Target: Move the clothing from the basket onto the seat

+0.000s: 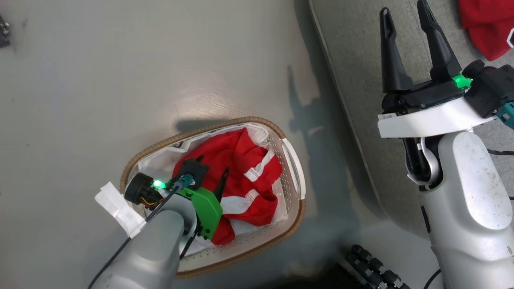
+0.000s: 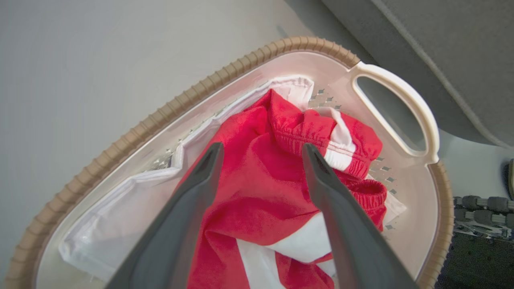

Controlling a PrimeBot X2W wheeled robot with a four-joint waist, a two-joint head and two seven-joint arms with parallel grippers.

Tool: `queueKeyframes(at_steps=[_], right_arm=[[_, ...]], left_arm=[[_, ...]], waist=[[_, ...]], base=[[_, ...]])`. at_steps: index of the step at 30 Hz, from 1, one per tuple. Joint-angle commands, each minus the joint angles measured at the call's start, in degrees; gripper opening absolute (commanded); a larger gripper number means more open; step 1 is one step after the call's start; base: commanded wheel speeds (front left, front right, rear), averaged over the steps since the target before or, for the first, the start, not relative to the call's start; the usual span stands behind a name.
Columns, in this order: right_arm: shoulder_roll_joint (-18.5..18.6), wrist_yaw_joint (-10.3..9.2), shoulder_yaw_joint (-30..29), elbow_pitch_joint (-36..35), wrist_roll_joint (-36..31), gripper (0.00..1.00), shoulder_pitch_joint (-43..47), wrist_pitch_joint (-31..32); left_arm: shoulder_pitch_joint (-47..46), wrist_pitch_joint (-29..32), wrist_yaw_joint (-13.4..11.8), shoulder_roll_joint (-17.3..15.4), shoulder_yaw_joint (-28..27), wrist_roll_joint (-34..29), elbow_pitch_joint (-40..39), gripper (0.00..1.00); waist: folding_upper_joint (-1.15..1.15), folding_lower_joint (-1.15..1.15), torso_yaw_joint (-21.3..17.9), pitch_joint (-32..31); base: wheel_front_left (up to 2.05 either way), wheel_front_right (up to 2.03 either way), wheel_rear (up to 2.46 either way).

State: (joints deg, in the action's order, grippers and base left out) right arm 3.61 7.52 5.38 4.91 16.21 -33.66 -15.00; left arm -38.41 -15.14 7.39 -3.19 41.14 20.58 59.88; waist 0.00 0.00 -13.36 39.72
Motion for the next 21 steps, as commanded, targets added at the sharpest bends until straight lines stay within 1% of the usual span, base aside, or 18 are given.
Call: queueKeyframes(at_steps=[1,7,13,21], right_arm=[[-0.13,-0.06,0.05,-0.5,0.58,1.0,-0.83,-0.27],[-0.42,-0.06,0.08,-1.11,0.82,1.0,-1.69,-0.27],[-0.59,-0.06,0.34,-1.69,1.16,1.0,-2.44,-0.27],[-0.64,-0.06,0.65,-2.98,2.56,1.0,-3.57,-0.27]], left_arm=[[-1.99,-0.01,0.18,-1.12,1.53,-0.52,1.55,1.0],[-6.32,0.48,0.18,-2.41,6.73,-1.28,6.68,1.0],[-9.66,1.63,0.18,-3.45,11.89,-1.43,9.8,1.0],[-12.86,2.9,0.19,-4.23,15.8,-0.87,11.76,1.0]], waist=[[0.0,0.0,-2.38,4.29],[0.0,0.0,-3.27,7.54],[0.0,0.0,-4.08,10.18],[0.0,0.0,-4.85,13.16]], base=[[0.0,0.0,0.0],[0.0,0.0,0.0],[0.0,0.0,0.0],[0.0,0.0,0.0]])
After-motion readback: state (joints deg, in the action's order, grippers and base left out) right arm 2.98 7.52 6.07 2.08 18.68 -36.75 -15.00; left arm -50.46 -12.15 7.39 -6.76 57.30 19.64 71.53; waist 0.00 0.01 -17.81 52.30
